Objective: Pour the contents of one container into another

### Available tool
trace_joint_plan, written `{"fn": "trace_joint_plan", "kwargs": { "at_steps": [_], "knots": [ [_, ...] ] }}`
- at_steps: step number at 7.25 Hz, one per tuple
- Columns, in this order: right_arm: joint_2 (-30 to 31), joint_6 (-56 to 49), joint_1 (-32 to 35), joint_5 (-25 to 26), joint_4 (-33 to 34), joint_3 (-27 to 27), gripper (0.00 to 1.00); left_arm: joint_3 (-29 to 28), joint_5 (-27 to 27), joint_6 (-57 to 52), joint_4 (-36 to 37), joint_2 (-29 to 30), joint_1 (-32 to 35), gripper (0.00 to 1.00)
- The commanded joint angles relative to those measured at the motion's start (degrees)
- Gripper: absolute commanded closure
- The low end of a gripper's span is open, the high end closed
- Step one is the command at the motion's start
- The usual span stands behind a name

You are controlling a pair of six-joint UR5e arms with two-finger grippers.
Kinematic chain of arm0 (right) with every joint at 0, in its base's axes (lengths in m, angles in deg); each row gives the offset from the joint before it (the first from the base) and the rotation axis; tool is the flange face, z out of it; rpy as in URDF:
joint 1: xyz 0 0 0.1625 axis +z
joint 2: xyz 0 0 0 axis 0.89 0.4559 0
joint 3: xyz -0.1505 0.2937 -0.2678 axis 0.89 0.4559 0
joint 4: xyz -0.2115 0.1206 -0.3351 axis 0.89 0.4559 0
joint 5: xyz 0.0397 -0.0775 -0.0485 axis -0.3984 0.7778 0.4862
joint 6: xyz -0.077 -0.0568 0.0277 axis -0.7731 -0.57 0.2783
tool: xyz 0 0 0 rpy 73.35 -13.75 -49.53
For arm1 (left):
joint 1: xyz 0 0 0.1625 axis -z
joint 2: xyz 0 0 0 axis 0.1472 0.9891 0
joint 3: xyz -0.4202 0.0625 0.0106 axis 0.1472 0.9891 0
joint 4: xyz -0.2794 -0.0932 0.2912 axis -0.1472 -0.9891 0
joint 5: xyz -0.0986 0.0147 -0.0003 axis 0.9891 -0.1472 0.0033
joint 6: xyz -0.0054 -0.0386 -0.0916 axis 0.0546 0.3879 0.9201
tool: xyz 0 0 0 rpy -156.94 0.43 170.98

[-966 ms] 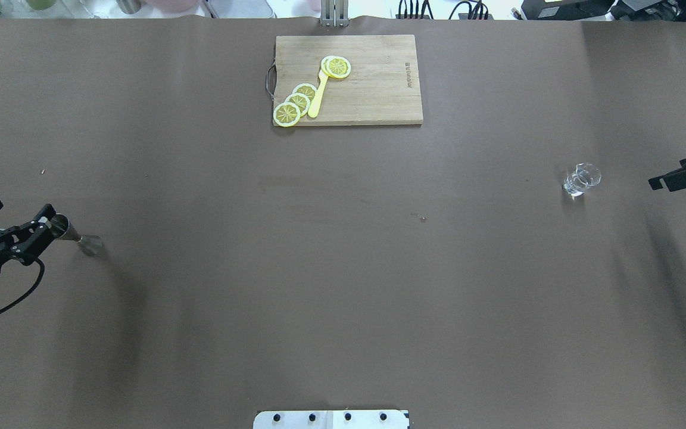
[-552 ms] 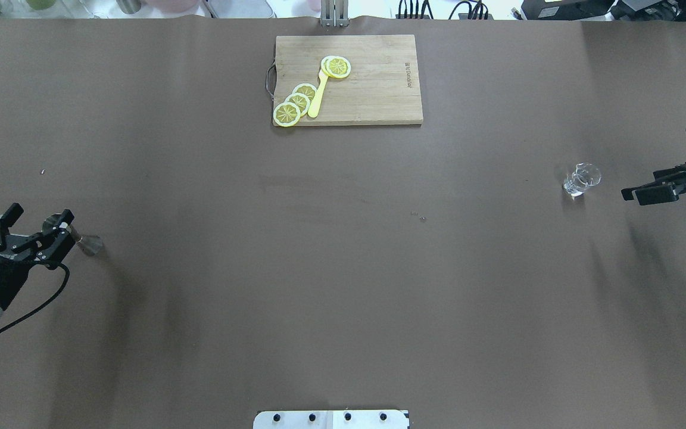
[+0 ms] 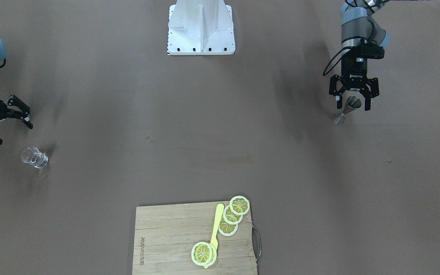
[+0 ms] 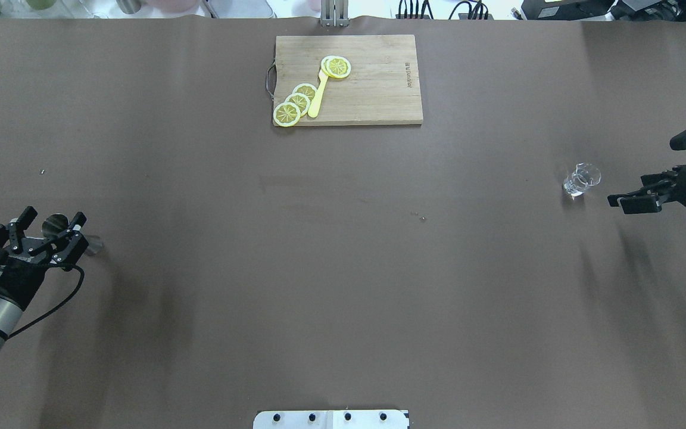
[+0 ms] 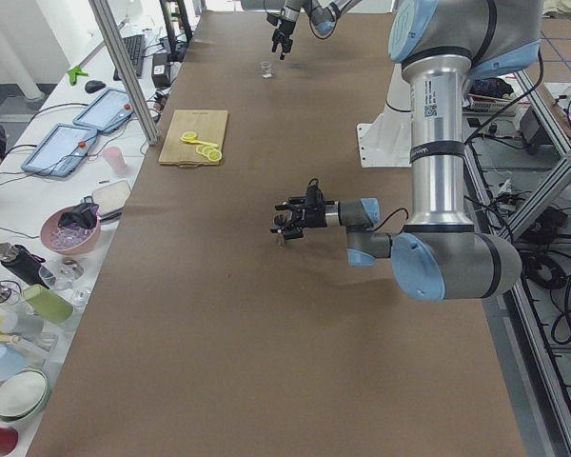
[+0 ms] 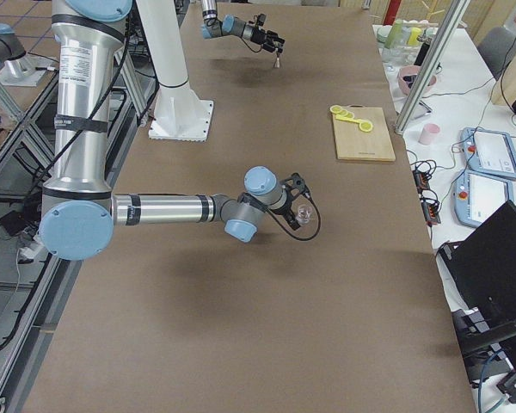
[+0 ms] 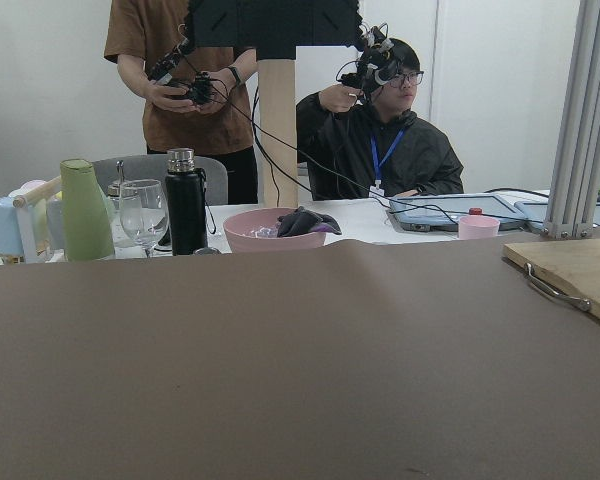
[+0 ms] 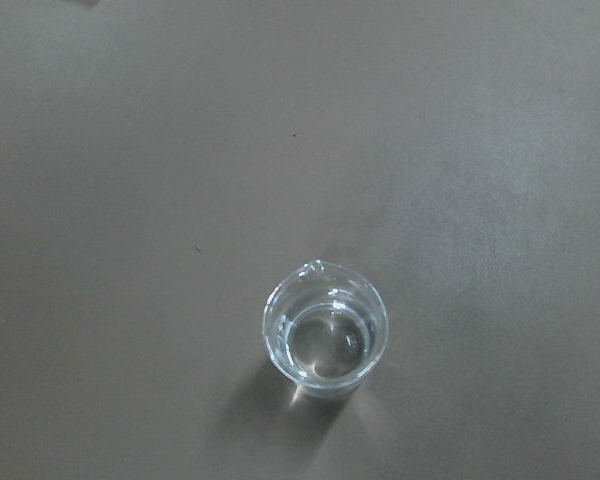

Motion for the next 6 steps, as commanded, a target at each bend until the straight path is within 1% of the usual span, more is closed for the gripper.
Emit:
{"fn": "trace_joint_plan", "kwargs": {
  "at_steps": [1, 2, 3, 4, 5, 6],
  "knots": [
    [-0.3, -1.6, -0.5, 2.2, -0.5, 0.0, 0.06, -4.4, -0.7, 1.2, -2.3, 2.2, -0.2, 0.06],
    [-0.2, -0.9, -0.5, 3.2, -0.7, -0.7, 0.01, -7.1, -0.8, 1.2, -3.9, 3.6, -0.6, 0.06],
    [-0.4, -0.6, -0.6, 4.0, -0.8, -0.5, 0.00, -9.1, -2.2, 1.2, -4.7, 4.8, -0.8, 0.07],
    [-1.2, -0.9, -0.7, 4.0, -0.8, 0.1, 0.00, -9.5, -3.1, 1.2, -4.8, 5.1, -1.5, 0.07],
    [-1.9, -0.7, -1.2, 4.5, -0.8, 1.4, 0.00, -9.6, -3.1, 1.2, -4.8, 5.2, -1.6, 0.11],
    [-3.2, -0.7, -1.2, 4.4, -0.8, 3.7, 0.00, -9.8, -3.1, 1.3, -4.8, 5.2, -1.6, 0.11]
  ]
}}
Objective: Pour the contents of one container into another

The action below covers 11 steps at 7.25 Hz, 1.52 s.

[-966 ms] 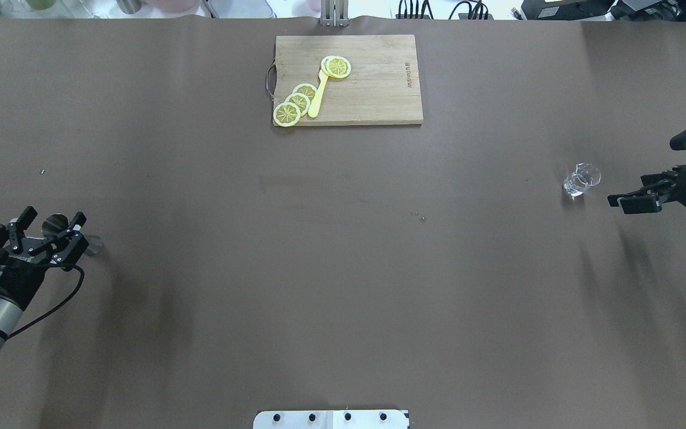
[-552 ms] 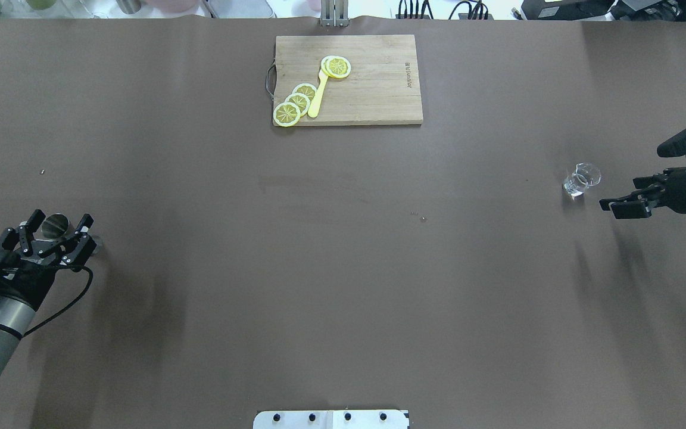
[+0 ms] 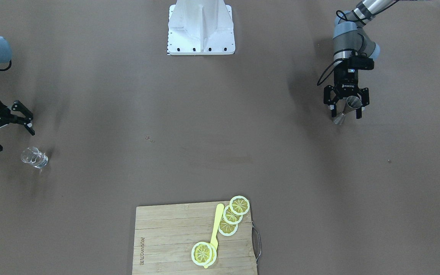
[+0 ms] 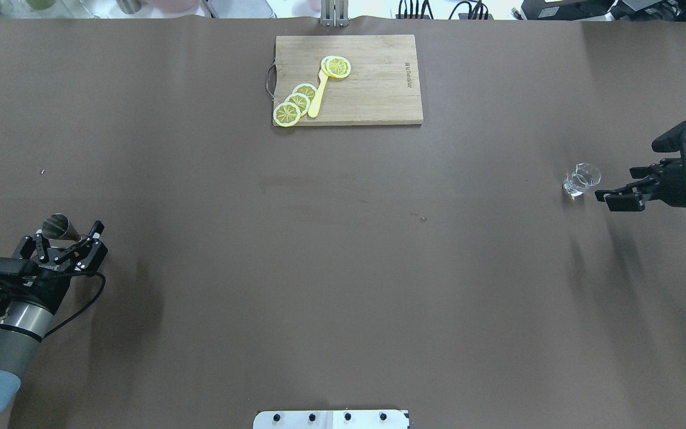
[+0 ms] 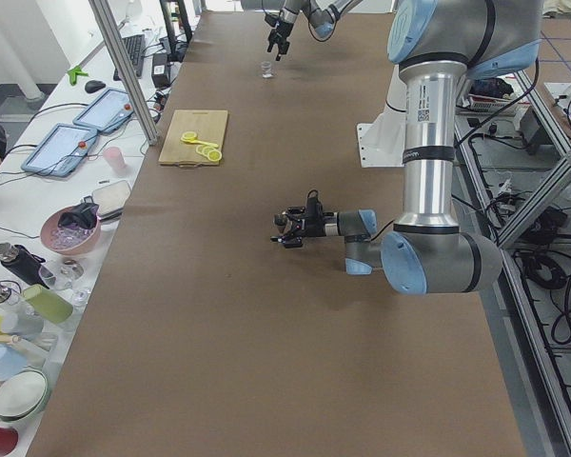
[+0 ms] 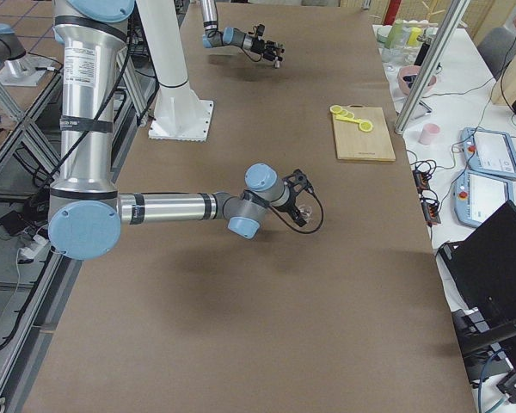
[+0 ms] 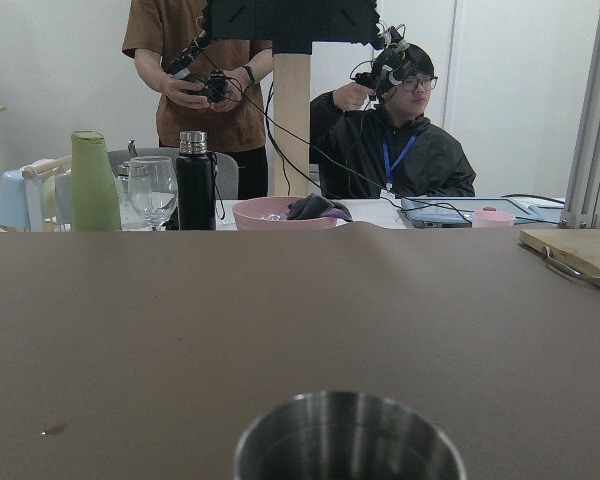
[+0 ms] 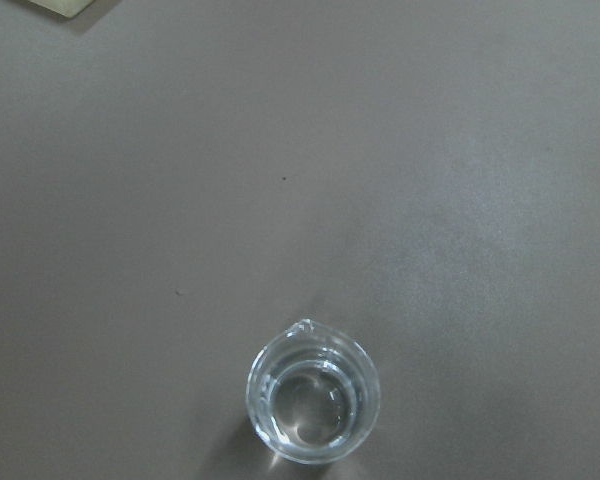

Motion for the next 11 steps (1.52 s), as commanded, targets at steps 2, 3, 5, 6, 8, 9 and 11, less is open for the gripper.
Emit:
{"fn": "trace_joint_plan", "kwargs": {
  "at_steps": [2, 3, 5, 6, 8, 9, 11],
  "knots": [
    [-5.0, 0.1, -0.4, -0.1, -0.8, 6.2, 0.00, -0.8, -0.2, 0.8, -0.1, 0.1, -0.3, 0.14],
    [-6.0, 0.3, -0.6, -0.3, -0.9, 6.2, 0.00, -1.1, -0.2, 1.0, -0.1, 0.1, -0.3, 0.26],
    [-5.4, 2.1, -1.5, 0.0, -5.8, 7.5, 0.00, -1.6, -0.2, 2.6, -0.1, 0.2, -0.4, 0.54],
    [-5.4, 2.2, -1.7, 0.1, -8.2, 9.1, 0.00, -1.5, -0.2, 2.6, -0.1, 0.2, -0.3, 0.71],
    [-4.4, 3.3, -1.7, 0.8, -16.3, 13.0, 0.00, -1.1, -0.2, 2.4, -0.5, 0.2, -0.4, 0.82],
    [-4.1, 3.4, -2.0, 3.2, -18.4, 12.8, 0.00, -1.1, -0.2, 2.4, -0.5, 0.2, -0.4, 0.85],
    [-3.4, 5.7, -3.0, 6.2, -21.6, 12.4, 0.01, -0.1, -0.2, 2.3, -0.5, 0.0, -0.3, 0.97]
  ]
}}
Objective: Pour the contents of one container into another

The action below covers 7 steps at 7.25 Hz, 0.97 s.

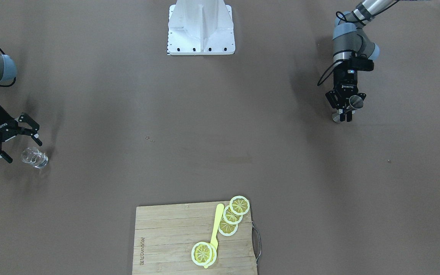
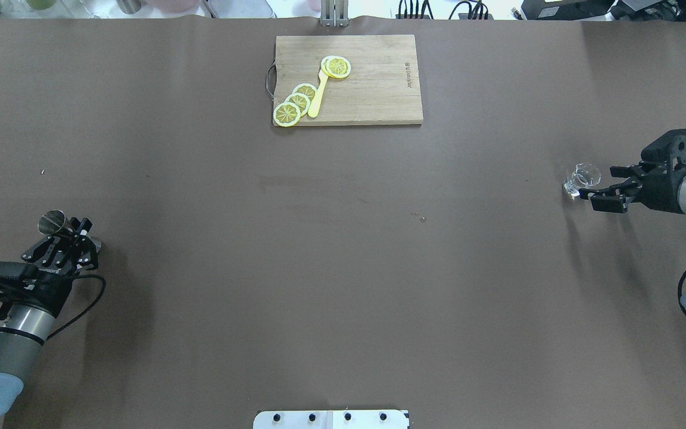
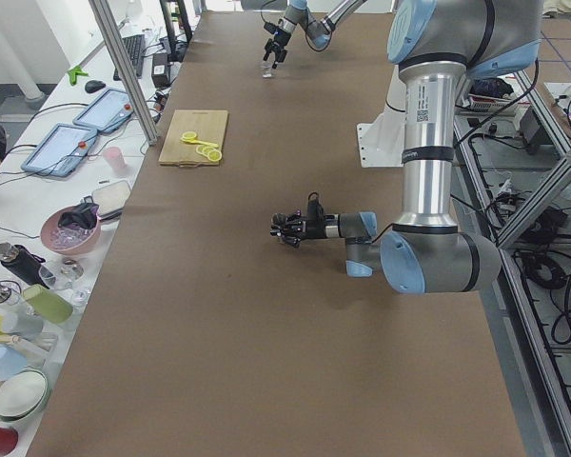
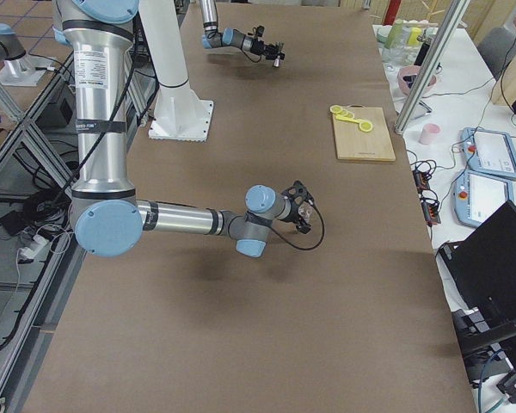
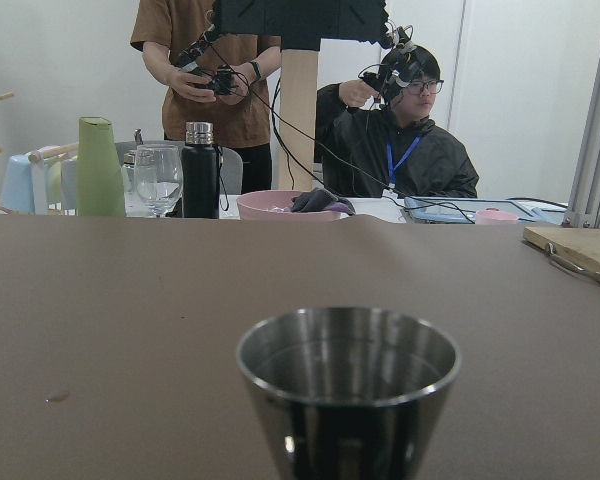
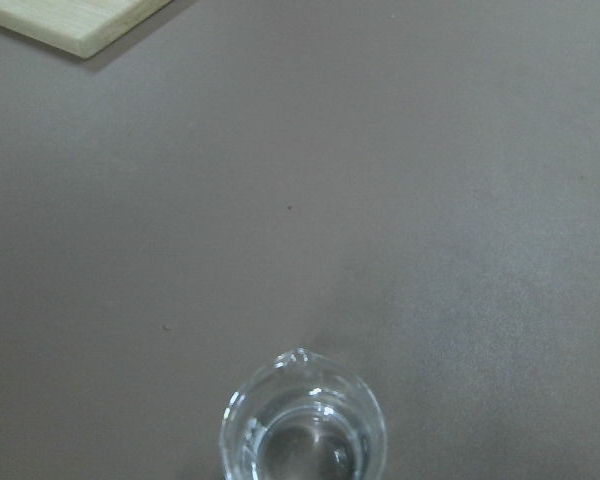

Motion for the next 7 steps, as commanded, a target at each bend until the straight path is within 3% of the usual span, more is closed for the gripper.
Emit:
{"fn": "trace_joint_plan", "kwargs": {
  "at_steps": [1, 3, 5, 7],
  "knots": [
    [0.2, 1.5, -3.4, 6.6, -2.9, -0.3, 0.01, 2.5, 0.0, -0.2, 0.1, -0.6, 0.1, 1.00],
    [0.0, 1.5, -5.9, 9.2, -3.2, 0.0, 0.02, 4.0, 0.2, -0.9, 0.3, 0.0, 0.1, 1.00],
    [-1.5, 0.7, -6.1, 8.5, -2.4, 0.6, 0.02, 7.0, 0.7, -1.0, 0.6, 0.3, 0.3, 1.00],
    [-2.8, 0.6, -6.1, 8.5, -2.3, 2.2, 0.02, 8.6, 7.2, -2.3, 0.7, 0.6, 0.4, 1.00]
  ]
}}
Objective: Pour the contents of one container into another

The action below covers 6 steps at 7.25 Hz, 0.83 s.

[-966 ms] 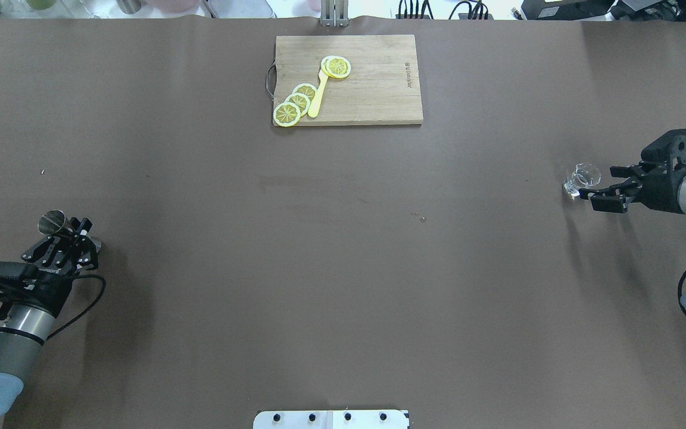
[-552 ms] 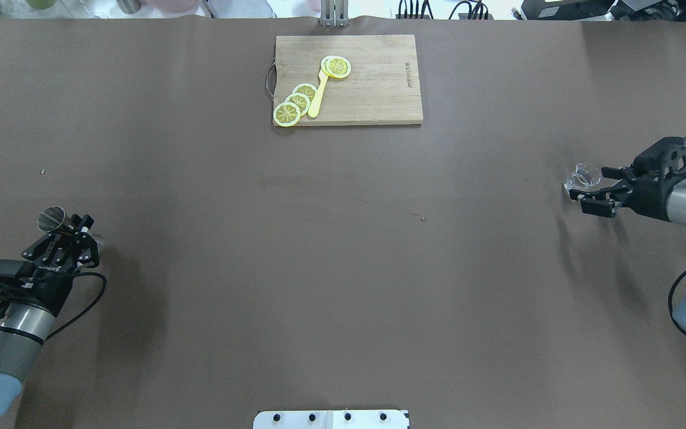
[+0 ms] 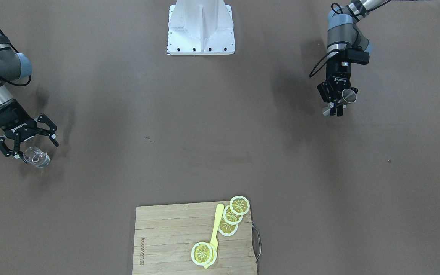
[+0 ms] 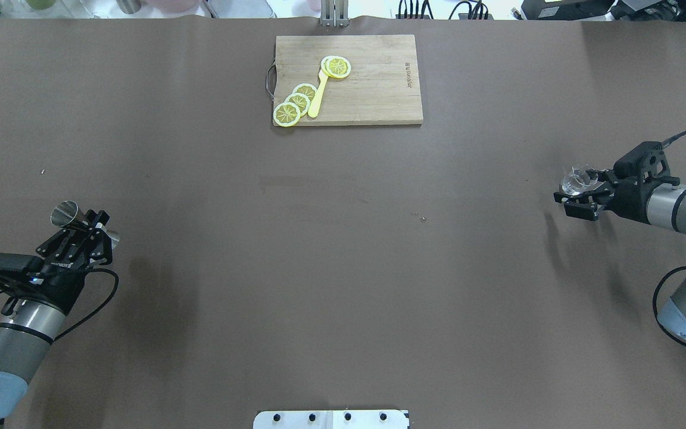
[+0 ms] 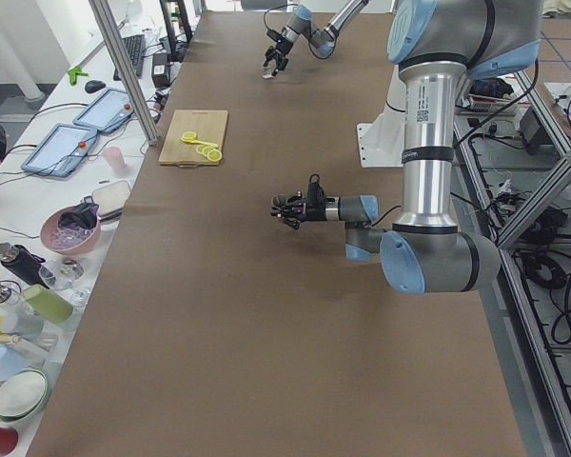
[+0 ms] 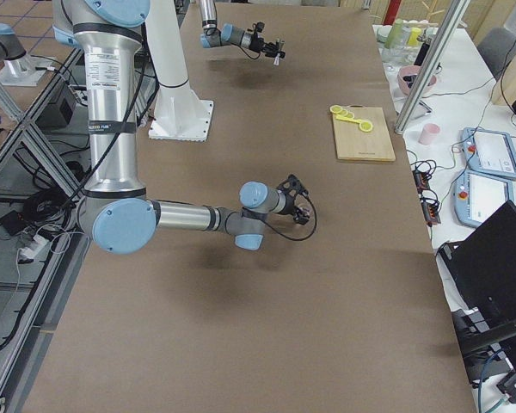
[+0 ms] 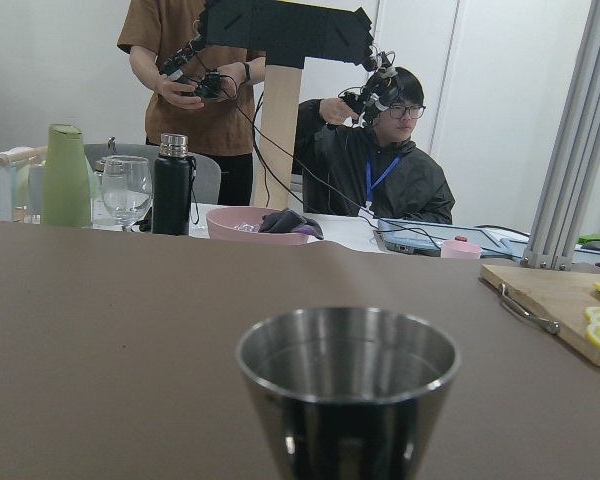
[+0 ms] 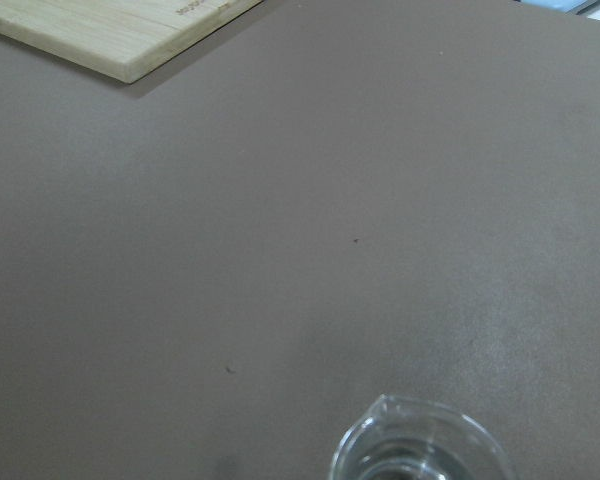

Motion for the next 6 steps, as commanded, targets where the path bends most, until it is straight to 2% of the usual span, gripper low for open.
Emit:
{"fn": "trace_joint_plan", "kwargs": {
  "at_steps": [1, 2, 4, 5, 6],
  "knots": [
    [-1.5, -0.1, 0.0, -0.1, 0.0, 1.8, 0.03, 2.0, 6.7, -4.4, 0.0, 0.5, 0.3, 1.00],
    [-1.6, -0.7, 0.0, -0.1, -0.2, 2.0, 0.07, 3.5, 11.4, -6.8, 0.0, 0.8, 0.4, 1.00],
    [-1.4, -1.5, 0.4, -0.6, -0.3, 2.0, 0.18, 4.4, 15.2, -10.0, 0.1, 2.5, 0.6, 1.00],
    [-1.4, -1.6, 0.5, -0.7, -0.3, 2.0, 0.25, 5.4, 16.3, -22.9, 0.2, 2.8, 0.6, 1.00],
    [-1.4, -1.6, 0.7, -0.9, -0.4, 2.0, 0.29, 7.0, 16.9, -28.1, 0.0, 2.8, 1.1, 1.00]
  ]
}}
